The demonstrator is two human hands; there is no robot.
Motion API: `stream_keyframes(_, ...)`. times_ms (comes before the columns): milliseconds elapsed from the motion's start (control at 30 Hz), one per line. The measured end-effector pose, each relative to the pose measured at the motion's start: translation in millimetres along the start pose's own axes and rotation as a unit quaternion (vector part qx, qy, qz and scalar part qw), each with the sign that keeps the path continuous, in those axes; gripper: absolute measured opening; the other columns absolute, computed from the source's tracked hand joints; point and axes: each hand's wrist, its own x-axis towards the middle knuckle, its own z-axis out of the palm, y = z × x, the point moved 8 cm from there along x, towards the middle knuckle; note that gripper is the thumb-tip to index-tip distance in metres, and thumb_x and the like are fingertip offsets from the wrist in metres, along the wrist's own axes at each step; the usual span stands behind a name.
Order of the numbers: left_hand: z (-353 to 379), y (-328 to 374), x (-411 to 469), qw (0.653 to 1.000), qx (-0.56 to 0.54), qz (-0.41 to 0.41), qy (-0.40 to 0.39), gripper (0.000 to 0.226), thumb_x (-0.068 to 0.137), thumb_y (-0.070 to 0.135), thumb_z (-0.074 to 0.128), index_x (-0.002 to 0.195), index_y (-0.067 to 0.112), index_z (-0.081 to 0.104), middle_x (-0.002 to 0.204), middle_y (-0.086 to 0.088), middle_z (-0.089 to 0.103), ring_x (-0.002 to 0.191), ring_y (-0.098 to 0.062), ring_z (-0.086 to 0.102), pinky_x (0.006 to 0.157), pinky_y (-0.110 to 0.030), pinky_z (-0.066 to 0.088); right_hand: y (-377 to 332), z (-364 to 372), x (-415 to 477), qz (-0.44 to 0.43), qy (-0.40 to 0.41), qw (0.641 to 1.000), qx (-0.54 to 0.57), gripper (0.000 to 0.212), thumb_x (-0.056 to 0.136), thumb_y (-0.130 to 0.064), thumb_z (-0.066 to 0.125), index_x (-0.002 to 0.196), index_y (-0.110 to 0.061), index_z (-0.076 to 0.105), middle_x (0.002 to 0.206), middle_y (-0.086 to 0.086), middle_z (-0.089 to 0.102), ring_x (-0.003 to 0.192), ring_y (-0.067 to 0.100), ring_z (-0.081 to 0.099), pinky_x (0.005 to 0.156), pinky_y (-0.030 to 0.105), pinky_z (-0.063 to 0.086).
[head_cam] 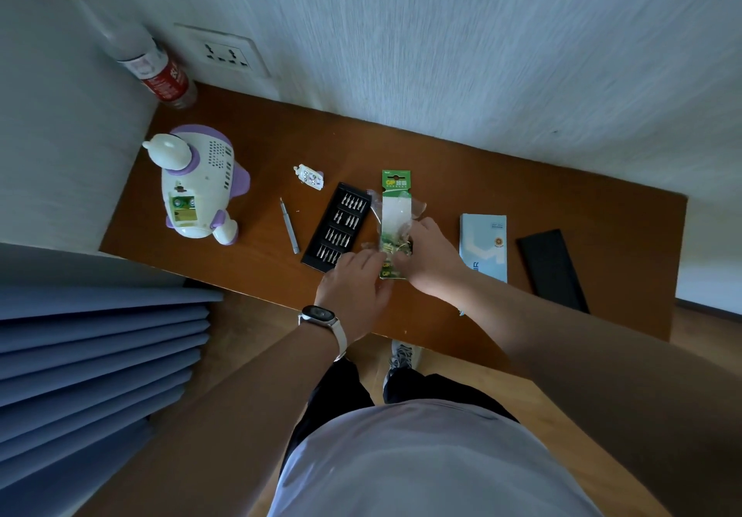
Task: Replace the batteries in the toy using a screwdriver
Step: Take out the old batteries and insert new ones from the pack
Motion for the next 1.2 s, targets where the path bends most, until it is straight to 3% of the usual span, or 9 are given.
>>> stream_keyframes(67, 0.0, -1.3, 1.9, 1.000, -0.013, -0.021, 0.002, 0.047, 0.097, 0.048, 0.049, 0.135, 0.021, 0.050, 0.136, 0.003, 0.056, 0.123, -0.018, 0.049, 0.092, -0.037, 0.048, 2.5, -4.1, 0.9, -0.013, -0.028, 0.999, 0.012, 0.014, 0.093, -0.021, 0.049, 0.100, -0.024, 0.061, 0.100, 0.002, 0.053, 0.076, 0.011, 0.052, 0.057, 0.024, 0.037)
stream_keyframes(167, 4.0, -0.1, 3.3, 0.999, 0.008, -0.051, -0.013, 0.064, 0.092, 0.062, 0.052, 0.139, 0.021, 0.041, 0.141, 0.001, 0.050, 0.127, -0.020, 0.046, 0.096, -0.038, 0.047, 4.6, -12.0, 0.4, -0.016, -0.034, 0.999, -0.003, 0.019, 0.093, -0.016, 0.048, 0.077, -0.024, 0.054, 0.079, 0.000, 0.055, 0.067, 0.012, 0.049, 0.053, 0.025, 0.030)
stream_keyframes(300, 8.3, 5.7, 6.8, 0.997, 0.016, -0.079, -0.008, 0.071, 0.088, 0.060, 0.061, 0.140, 0.018, 0.038, 0.141, -0.001, 0.046, 0.129, -0.022, 0.044, 0.096, -0.036, 0.048, 7.0, -10.4, 0.1, -0.010, -0.040, 0.999, -0.031, 0.009, 0.094, -0.023, 0.053, 0.097, -0.020, 0.061, 0.091, -0.004, 0.064, 0.083, 0.016, 0.060, 0.066, 0.031, 0.050)
stream_keyframes(433, 13.6, 5.6, 8.2, 0.998, -0.010, -0.068, -0.009, 0.062, 0.090, 0.044, 0.063, 0.140, 0.017, 0.039, 0.145, -0.001, 0.044, 0.130, -0.022, 0.043, 0.096, -0.036, 0.048, 5.6, -5.4, 2.1, -0.013, -0.045, 0.998, -0.052, 0.021, 0.091, -0.031, 0.060, 0.104, -0.015, 0.064, 0.095, 0.000, 0.069, 0.086, 0.017, 0.064, 0.078, 0.038, 0.056)
stream_keyframes(700, 12.7, 0.2, 4.2, 0.998, -0.034, -0.052, -0.006, 0.061, 0.091, 0.041, 0.064, 0.143, 0.018, 0.041, 0.148, -0.001, 0.044, 0.134, -0.022, 0.040, 0.100, -0.035, 0.045, -4.3, -9.0, 0.7, -0.029, -0.026, 0.997, -0.071, 0.021, 0.088, -0.034, 0.064, 0.098, -0.016, 0.059, 0.087, 0.000, 0.064, 0.079, 0.016, 0.062, 0.067, 0.034, 0.054)
stream_keyframes(767, 13.1, 0.1, 3.1, 0.998, -0.041, -0.055, -0.005, 0.061, 0.091, 0.040, 0.064, 0.143, 0.019, 0.040, 0.148, -0.001, 0.043, 0.134, -0.022, 0.039, 0.100, -0.036, 0.045, 0.2, -12.5, 0.1, -0.018, -0.004, 0.999, -0.045, 0.018, 0.090, -0.030, 0.063, 0.081, -0.020, 0.051, 0.074, -0.003, 0.055, 0.068, 0.012, 0.054, 0.056, 0.027, 0.043)
stream_keyframes(867, 13.4, -0.3, 2.2, 0.997, -0.045, -0.058, -0.006, 0.063, 0.092, 0.041, 0.064, 0.145, 0.020, 0.038, 0.149, 0.000, 0.041, 0.135, -0.022, 0.038, 0.101, -0.036, 0.044, 4.0, -16.6, -2.0, -0.018, 0.016, 1.000, -0.006, 0.024, 0.092, -0.027, 0.059, 0.072, -0.022, 0.045, 0.067, -0.004, 0.049, 0.060, 0.010, 0.046, 0.054, 0.025, 0.033)
stream_keyframes(1000, 14.5, -1.2, 2.2, 0.997, -0.045, -0.055, -0.006, 0.063, 0.093, 0.041, 0.063, 0.146, 0.019, 0.037, 0.150, -0.001, 0.040, 0.136, -0.022, 0.036, 0.103, -0.036, 0.043, -1.4, -15.3, -4.0, -0.041, 0.009, 0.999, -0.014, 0.019, 0.087, -0.028, 0.067, 0.079, -0.019, 0.053, 0.075, -0.003, 0.057, 0.067, 0.010, 0.055, 0.052, 0.025, 0.042)
stream_keyframes(1200, 15.7, -3.1, 2.8, 0.997, -0.050, -0.060, -0.006, 0.066, 0.092, 0.043, 0.064, 0.147, 0.019, 0.036, 0.150, 0.000, 0.041, 0.136, -0.022, 0.037, 0.103, -0.037, 0.044, 3.3, -11.1, 1.6, -0.034, 0.026, 0.997, -0.062, 0.028, 0.084, -0.034, 0.067, 0.103, -0.015, 0.057, 0.102, 0.001, 0.056, 0.085, 0.014, 0.058, 0.066, 0.026, 0.050)
